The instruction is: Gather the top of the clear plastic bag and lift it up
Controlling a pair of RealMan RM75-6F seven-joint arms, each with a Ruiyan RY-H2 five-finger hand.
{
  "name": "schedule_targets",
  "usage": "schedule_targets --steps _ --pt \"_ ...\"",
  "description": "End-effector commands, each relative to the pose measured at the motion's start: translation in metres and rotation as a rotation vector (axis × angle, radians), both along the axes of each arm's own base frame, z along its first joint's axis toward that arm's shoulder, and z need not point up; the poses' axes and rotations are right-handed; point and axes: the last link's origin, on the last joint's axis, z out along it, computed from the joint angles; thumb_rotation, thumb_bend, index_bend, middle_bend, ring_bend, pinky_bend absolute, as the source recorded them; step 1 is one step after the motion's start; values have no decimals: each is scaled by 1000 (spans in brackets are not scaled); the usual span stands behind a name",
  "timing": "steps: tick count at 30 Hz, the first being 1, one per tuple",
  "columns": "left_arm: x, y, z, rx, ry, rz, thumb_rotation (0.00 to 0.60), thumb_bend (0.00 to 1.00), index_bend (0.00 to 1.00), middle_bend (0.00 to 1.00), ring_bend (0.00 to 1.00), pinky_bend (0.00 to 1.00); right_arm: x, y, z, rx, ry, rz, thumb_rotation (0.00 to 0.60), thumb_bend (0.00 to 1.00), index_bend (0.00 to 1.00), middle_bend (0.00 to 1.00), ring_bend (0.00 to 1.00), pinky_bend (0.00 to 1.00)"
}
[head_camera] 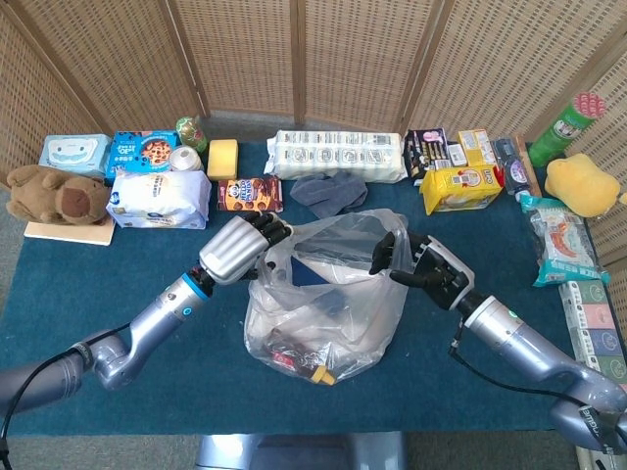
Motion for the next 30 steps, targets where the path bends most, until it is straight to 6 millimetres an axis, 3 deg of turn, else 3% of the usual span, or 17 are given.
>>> schedule_targets --steps 1,2,3,5,25,27,30 --pt "10 3 -4 -1 -12 -30 583 345 327 400 354 366 -1 1 0 -1 0 -1 600 165 436 450 418 363" --pt "13 4 -4 -1 -20 -36 597 355 370 438 389 380 -1 1 0 -1 -1 -1 600 164 435 449 415 360" --pt "30 18 -10 -4 -29 -37 599 361 400 466 415 394 -1 2 0 -2 0 0 600 164 434 448 414 358" --pt "32 15 -8 -2 -56 -51 600 367 427 495 445 411 -1 2 0 -3 -1 -1 600 164 433 447 412 355" --pt "56 16 12 53 -299 -94 600 362 430 499 451 433 -4 0 -2 0 -4 -5 600 164 430 440 406 344" --pt "57 17 17 68 -320 -101 600 354 430 478 433 433 -3 0 -2 0 -2 -2 600 164 428 439 405 342" --pt "61 18 23 93 -348 -118 600 348 414 364 326 430 -2 0 -2 1 5 4 600 164 422 436 401 335"
